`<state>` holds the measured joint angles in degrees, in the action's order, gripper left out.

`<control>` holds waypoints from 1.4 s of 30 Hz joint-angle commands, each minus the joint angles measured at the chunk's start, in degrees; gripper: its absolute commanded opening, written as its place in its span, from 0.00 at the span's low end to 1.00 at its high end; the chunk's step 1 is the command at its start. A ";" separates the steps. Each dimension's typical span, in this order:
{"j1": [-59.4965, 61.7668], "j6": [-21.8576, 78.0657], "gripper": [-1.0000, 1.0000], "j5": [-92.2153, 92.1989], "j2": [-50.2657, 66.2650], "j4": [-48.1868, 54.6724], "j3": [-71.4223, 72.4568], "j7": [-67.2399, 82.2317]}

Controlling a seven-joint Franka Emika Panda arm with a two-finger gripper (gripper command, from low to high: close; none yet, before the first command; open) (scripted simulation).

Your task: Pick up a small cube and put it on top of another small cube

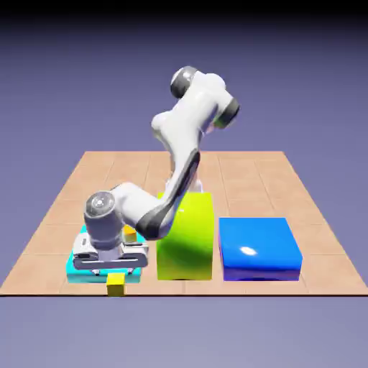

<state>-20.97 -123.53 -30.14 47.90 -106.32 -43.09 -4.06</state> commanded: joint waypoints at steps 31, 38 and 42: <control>8.77 -3.36 0.00 13.20 -32.37 -22.69 6.60 -9.07; 16.29 -7.19 0.00 21.95 -46.90 -34.70 13.20 -16.55; 21.07 -9.20 0.00 27.65 -55.21 -42.52 16.97 -22.27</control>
<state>0.09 -132.70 -2.68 -7.31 -148.83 -26.13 -26.21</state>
